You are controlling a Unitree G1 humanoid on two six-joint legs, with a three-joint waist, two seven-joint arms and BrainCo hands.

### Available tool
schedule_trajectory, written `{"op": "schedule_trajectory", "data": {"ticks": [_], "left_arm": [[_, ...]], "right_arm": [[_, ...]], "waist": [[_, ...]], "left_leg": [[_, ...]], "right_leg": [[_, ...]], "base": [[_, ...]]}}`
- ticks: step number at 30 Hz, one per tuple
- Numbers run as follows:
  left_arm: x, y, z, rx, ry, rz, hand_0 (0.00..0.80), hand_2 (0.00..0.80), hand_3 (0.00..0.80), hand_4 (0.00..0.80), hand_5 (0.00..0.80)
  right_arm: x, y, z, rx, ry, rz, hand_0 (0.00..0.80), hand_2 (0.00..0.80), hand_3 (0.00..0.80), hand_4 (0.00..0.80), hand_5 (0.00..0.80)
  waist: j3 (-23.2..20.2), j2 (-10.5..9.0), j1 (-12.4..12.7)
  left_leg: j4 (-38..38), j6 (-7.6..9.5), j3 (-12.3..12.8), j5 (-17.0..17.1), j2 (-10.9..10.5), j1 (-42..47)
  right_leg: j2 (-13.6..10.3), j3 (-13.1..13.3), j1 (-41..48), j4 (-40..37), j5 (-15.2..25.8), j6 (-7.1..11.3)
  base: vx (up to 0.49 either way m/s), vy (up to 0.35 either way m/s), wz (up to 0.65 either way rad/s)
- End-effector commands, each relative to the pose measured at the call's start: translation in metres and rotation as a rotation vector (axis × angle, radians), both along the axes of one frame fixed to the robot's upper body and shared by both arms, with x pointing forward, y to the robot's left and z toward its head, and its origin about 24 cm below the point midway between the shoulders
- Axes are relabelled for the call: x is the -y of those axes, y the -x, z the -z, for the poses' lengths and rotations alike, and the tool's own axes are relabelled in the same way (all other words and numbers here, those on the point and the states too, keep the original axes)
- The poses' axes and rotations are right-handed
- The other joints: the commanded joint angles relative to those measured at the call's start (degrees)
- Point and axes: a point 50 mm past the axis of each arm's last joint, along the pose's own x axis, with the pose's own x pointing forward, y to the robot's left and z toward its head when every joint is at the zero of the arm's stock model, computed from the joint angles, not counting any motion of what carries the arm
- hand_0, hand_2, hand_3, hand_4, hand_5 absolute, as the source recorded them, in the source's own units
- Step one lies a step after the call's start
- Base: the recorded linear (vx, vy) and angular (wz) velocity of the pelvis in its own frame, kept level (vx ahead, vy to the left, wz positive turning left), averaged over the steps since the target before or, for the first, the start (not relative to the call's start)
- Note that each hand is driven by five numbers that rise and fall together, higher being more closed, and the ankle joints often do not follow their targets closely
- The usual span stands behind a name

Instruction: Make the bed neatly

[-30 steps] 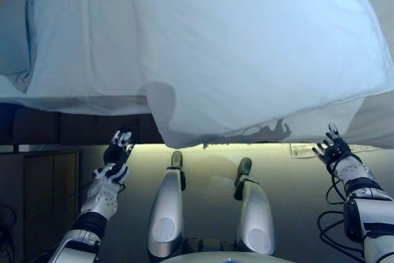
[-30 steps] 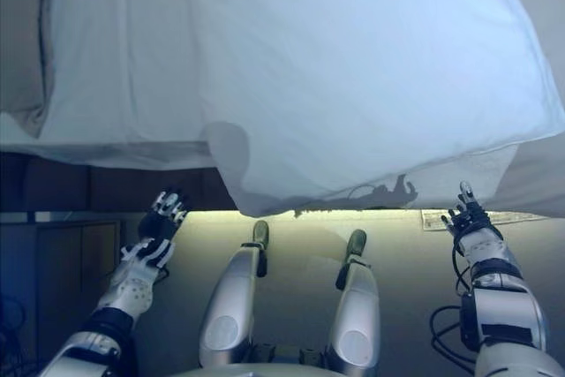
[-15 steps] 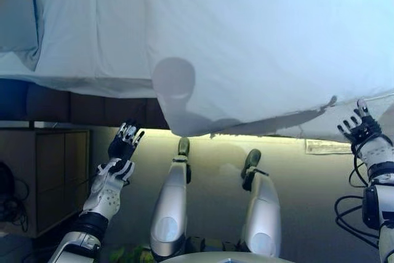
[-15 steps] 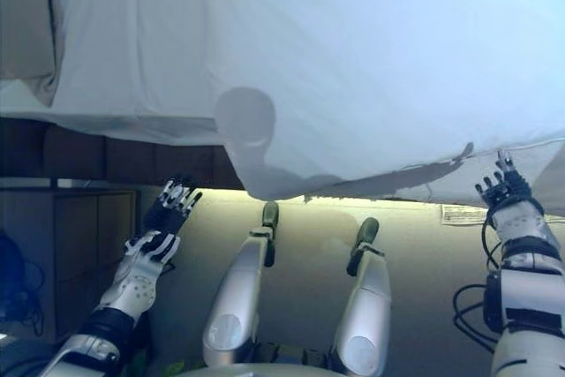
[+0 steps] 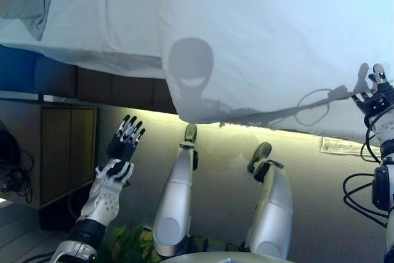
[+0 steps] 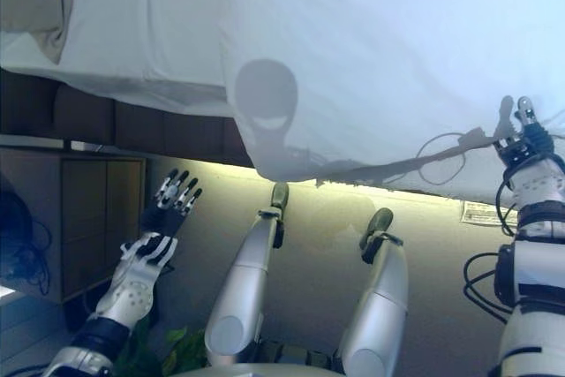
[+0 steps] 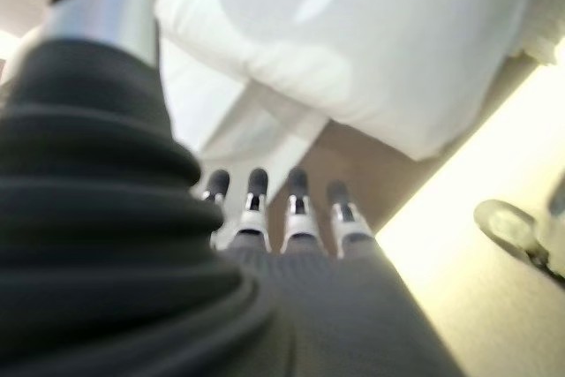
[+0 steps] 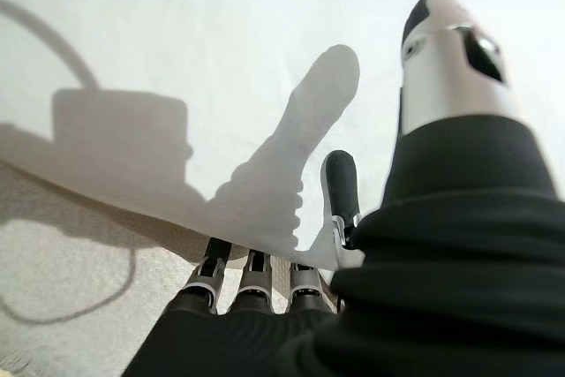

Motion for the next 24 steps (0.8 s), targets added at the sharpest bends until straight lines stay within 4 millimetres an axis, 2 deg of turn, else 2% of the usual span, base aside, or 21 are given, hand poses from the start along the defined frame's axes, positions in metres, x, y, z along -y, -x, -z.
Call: {"op": "schedule_trajectory", "data": {"ticks": [1, 3, 4, 5, 6, 12, 17, 24], "left_arm": [[-0.012, 0.008, -0.01, 0.061, 0.003, -0.028, 0.0, 0.0, 0.0, 0.0, 0.0], [-0.014, 0.011, -0.009, 0.057, 0.006, -0.027, 0.0, 0.0, 0.0, 0.0, 0.0], [-0.015, 0.013, -0.008, 0.055, 0.006, -0.023, 0.0, 0.0, 0.0, 0.0, 0.0], [-0.016, 0.014, -0.007, 0.053, 0.004, -0.02, 0.0, 0.0, 0.0, 0.0, 0.0], [-0.016, 0.016, -0.006, 0.049, -0.001, -0.014, 0.0, 0.0, 0.0, 0.0, 0.0], [-0.021, 0.017, -0.007, 0.046, -0.008, -0.01, 0.0, 0.0, 0.0, 0.0, 0.0], [-0.025, 0.019, -0.006, 0.031, -0.009, -0.011, 0.0, 0.0, 0.0, 0.0, 0.0], [-0.021, 0.021, -0.002, 0.021, -0.019, 0.028, 0.0, 0.0, 0.0, 0.0, 0.0]], "right_arm": [[0.005, -0.005, -0.07, 0.258, 0.106, -0.019, 0.0, 0.0, 0.0, 0.0, 0.0], [0.0, -0.008, -0.081, 0.311, 0.139, -0.05, 0.0, 0.0, 0.0, 0.0, 0.0], [-0.002, -0.008, -0.082, 0.323, 0.158, -0.064, 0.122, 0.122, 0.122, 0.122, 0.122], [-0.003, -0.008, -0.082, 0.331, 0.168, -0.068, 0.358, 0.358, 0.358, 0.358, 0.358], [-0.004, -0.008, -0.081, 0.352, 0.18, -0.082, 0.8, 0.8, 0.8, 0.8, 0.8], [0.006, 0.001, -0.068, 0.346, 0.187, -0.108, 0.8, 0.8, 0.8, 0.8, 0.8], [0.012, 0.006, -0.065, 0.336, 0.185, -0.088, 0.8, 0.8, 0.8, 0.8, 0.8], [0.009, 0.005, -0.052, 0.296, 0.169, -0.108, 0.8, 0.8, 0.8, 0.8, 0.8]], "waist": [[-0.1, 2.86, 1.89], [-0.1, 2.81, 1.77], [-0.1, 2.68, 1.71], [-0.1, 2.57, 1.69], [-0.1, 2.37, 1.61], [-0.1, 1.82, 1.24], [-0.1, 1.62, 1.1], [-0.1, 0.71, 1.02]], "left_leg": [[2.71, 5.57, 0.89, -1.93, 0.44, -2.17], [3.71, 5.57, 0.94, -2.2, 0.55, -2.63], [4.07, 5.55, 0.91, -2.35, 0.63, -2.61], [4.19, 5.55, 0.89, -2.45, 0.66, -2.42], [4.17, 5.55, 0.89, -2.55, 0.7, -1.86], [2.69, 5.3, 1.28, -2.13, 1.04, 1.0], [1.82, 5.08, 1.34, -1.84, 1.16, 2.35], [-0.38, 4.7, 1.72, -1.57, 1.72, 5.99]], "right_leg": [[-0.62, 0.92, -1.75, 5.32, -0.6, 0.32], [-0.69, 1.07, -2.22, 6.33, -0.87, 0.23], [-0.66, 1.15, -2.19, 6.54, -0.93, 0.2], [-0.6, 1.17, -2.01, 6.57, -0.96, 0.2], [-0.47, 1.12, -1.4, 6.36, -0.94, 0.25], [-0.33, 0.37, 2.04, 3.87, -0.08, 0.58], [-0.28, 0.02, 3.61, 2.46, 0.48, 0.69], [0.0, -0.64, 7.5, -0.51, 1.07, 0.78]], "base": [[0.0, 0.0, 0.0], [-0.022, 0.001, 0.04], [0.0, 0.0, 0.0], [0.0, 0.0, 0.0], [0.017, 0.009, -0.03], [0.012, 0.009, -0.03], [0.0, 0.0, 0.0], [0.0, 0.011, -0.01]]}}
